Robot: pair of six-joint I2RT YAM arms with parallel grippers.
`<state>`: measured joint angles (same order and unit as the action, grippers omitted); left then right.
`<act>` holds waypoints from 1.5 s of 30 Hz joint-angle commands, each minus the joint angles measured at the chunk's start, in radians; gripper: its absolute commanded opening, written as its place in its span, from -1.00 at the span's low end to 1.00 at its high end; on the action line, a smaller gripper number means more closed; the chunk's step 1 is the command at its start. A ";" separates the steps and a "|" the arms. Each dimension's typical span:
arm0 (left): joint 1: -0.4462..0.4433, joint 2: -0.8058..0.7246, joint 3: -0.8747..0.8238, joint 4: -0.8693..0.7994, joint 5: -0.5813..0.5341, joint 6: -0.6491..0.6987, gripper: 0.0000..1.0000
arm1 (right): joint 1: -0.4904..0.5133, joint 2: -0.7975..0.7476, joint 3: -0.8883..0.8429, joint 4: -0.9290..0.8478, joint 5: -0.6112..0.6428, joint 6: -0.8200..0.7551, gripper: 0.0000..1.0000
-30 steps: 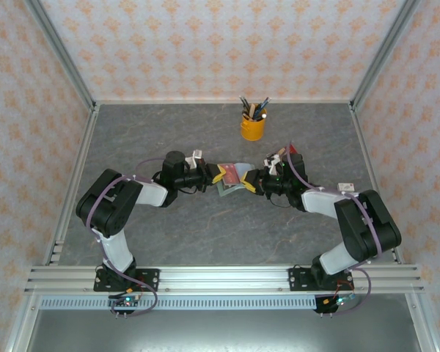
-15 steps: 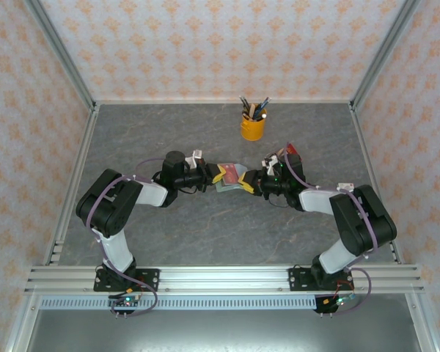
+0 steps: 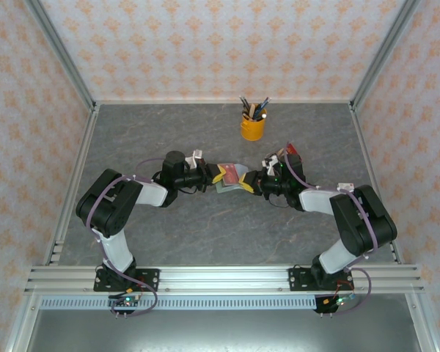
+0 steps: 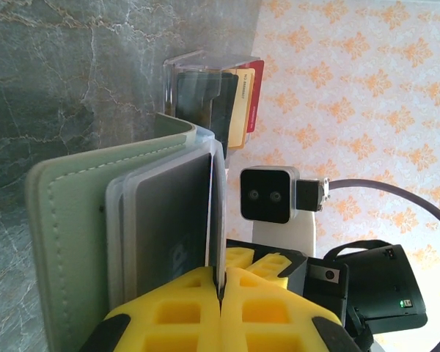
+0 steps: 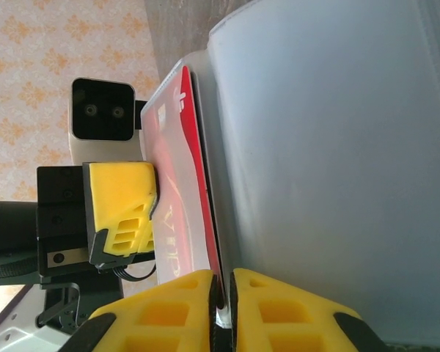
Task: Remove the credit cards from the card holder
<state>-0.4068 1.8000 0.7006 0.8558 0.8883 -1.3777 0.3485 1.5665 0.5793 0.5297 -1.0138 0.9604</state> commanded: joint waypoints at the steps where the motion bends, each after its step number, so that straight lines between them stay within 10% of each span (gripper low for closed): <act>1: -0.015 -0.002 0.035 0.029 0.050 0.033 -1.00 | 0.010 -0.031 0.038 -0.007 0.003 -0.050 -0.68; 19: -0.024 -0.072 0.042 -0.109 0.028 0.117 -0.77 | 0.032 0.016 0.039 -0.007 0.062 -0.047 -0.94; 45: 0.029 -0.125 0.030 -0.285 0.028 0.228 -0.94 | -0.010 0.108 0.005 0.004 0.105 0.024 -1.00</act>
<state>-0.3870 1.7210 0.7147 0.6361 0.8837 -1.2240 0.3431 1.6699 0.5995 0.4976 -0.9329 0.9688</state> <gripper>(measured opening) 0.057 0.049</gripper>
